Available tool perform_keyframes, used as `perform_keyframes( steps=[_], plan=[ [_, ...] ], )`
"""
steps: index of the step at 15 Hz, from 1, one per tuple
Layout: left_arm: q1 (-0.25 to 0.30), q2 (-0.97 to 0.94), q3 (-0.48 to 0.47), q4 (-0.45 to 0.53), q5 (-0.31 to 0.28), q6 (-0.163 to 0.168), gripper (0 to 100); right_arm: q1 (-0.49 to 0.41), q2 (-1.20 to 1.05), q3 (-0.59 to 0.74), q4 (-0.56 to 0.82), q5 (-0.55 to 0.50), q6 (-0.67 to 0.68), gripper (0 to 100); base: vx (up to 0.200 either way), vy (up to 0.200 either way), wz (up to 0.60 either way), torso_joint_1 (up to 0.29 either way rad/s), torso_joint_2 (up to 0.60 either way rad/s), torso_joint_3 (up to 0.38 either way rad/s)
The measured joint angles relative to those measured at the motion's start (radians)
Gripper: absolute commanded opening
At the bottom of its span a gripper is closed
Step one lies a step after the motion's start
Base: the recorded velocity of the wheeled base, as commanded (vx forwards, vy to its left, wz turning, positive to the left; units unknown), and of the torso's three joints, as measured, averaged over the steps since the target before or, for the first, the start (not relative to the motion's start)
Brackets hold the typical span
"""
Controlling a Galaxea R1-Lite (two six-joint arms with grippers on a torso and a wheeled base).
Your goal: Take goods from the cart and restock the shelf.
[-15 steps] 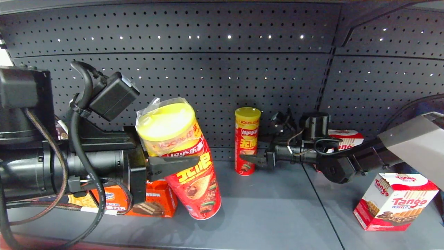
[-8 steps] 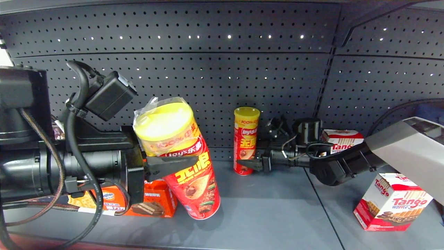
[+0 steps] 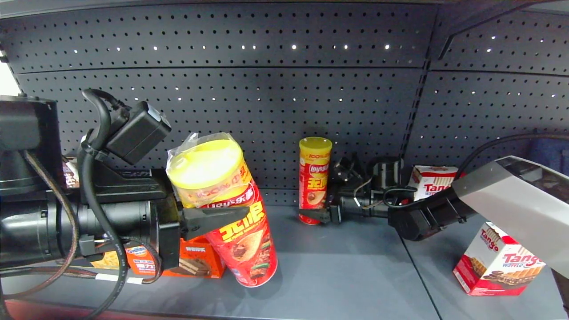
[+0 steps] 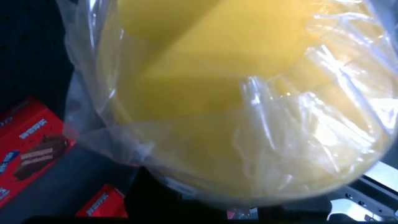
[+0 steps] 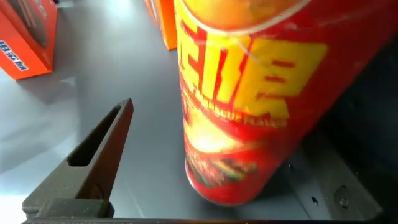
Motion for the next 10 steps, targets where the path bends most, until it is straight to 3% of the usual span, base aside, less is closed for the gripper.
perform_keyframes(
  steps=[1,10],
  plan=[
    [0.001,0.0,0.0,0.0,0.0,0.0,0,-0.001,0.005,-0.004,-0.002,0.001,0.002,0,0.0,0.0,0.0,0.0,0.0,0.0],
    [0.001,0.0,0.0,-0.002,0.002,0.0,0,0.004,-0.014,0.025,-0.004,-0.011,0.007,0,0.0,0.0,0.0,0.0,0.0,0.0]
  ],
)
